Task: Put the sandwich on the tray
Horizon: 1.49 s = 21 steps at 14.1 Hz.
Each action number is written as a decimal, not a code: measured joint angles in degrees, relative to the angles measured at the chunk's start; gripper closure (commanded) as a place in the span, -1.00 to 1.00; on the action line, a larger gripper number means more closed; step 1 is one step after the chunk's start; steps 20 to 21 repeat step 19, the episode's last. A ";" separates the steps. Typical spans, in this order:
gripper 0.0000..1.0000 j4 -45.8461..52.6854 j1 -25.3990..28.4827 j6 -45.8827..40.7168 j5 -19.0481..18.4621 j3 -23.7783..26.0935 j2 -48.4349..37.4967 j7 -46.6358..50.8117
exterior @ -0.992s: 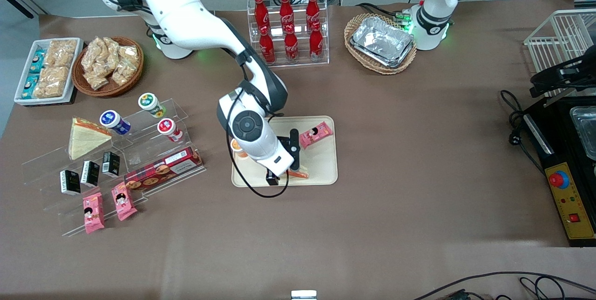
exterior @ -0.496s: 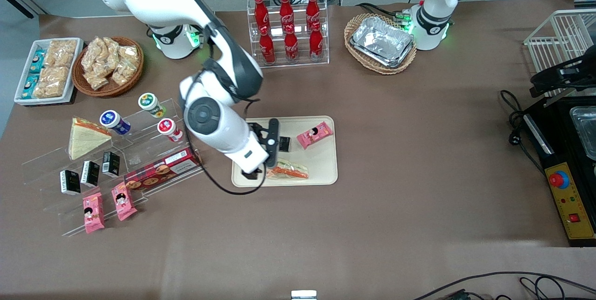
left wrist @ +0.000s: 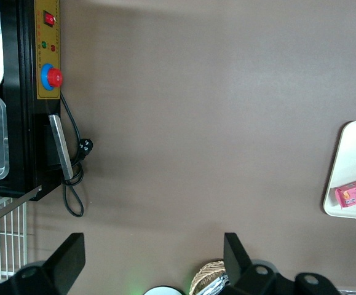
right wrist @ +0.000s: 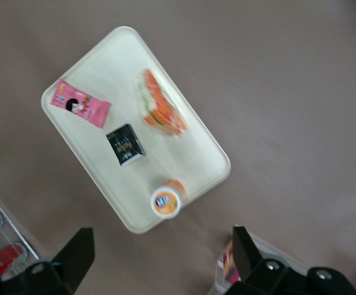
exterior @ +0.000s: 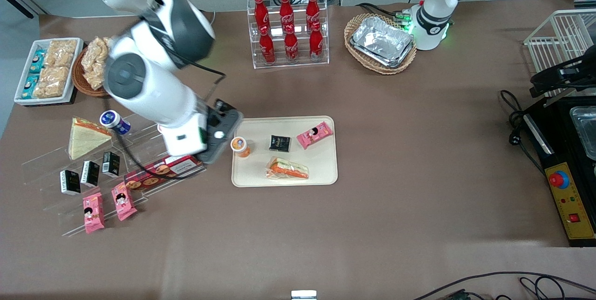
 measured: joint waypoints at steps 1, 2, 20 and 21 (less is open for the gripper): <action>-1.00 0.00 -1.01 -1.60 -1.77 -0.03 -1.52 2.74; -1.00 0.00 -1.75 -3.08 -3.99 -0.04 -2.99 5.65; -1.00 -0.85 -24.71 -13.87 -12.97 5.93 -13.00 39.93; -1.00 -0.85 -24.71 -13.87 -12.97 5.93 -13.00 39.93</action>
